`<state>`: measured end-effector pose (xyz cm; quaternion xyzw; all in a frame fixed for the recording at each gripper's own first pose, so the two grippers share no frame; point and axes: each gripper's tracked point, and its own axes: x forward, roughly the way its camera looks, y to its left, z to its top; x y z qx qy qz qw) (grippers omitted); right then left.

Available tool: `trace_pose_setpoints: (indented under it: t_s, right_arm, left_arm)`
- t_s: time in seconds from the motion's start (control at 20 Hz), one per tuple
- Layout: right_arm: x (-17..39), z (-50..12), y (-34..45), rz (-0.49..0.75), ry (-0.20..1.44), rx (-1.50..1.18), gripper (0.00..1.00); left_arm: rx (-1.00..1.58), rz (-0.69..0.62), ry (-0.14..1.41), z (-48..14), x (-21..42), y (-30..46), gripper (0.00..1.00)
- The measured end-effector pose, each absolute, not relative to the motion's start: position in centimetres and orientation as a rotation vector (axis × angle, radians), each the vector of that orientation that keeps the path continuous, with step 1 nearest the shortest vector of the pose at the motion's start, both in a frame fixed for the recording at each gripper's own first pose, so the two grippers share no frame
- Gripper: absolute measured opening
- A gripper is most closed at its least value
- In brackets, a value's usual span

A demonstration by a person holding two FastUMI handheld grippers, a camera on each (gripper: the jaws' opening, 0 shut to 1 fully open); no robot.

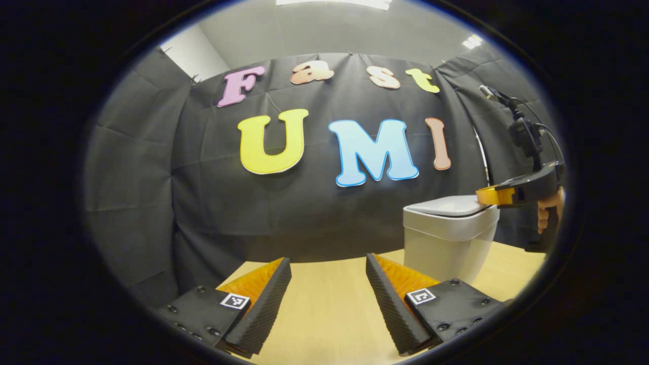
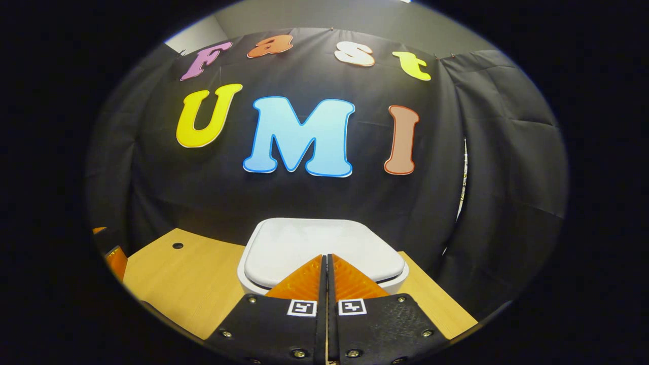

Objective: Press the lid of the desktop garbage bin to open it, pick up the crumpled paper on the desktop and throw it into the bin, then pick up the pop can on the desktop and drop it into the bin, and finally close the garbage bin lid.

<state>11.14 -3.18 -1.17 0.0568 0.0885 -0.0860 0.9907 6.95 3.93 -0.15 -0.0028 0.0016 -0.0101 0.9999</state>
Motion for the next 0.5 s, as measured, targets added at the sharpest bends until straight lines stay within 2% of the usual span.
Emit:
trace_pose_setpoints:
  t_s: [0.5]
  right_arm:
    - [10.7, 2.8, -3.7, -0.135, 0.058, 0.145, 0.01]
  left_arm:
    - [-0.018, 0.017, 0.018, -0.6, 4.8, 2.7, 1.00]
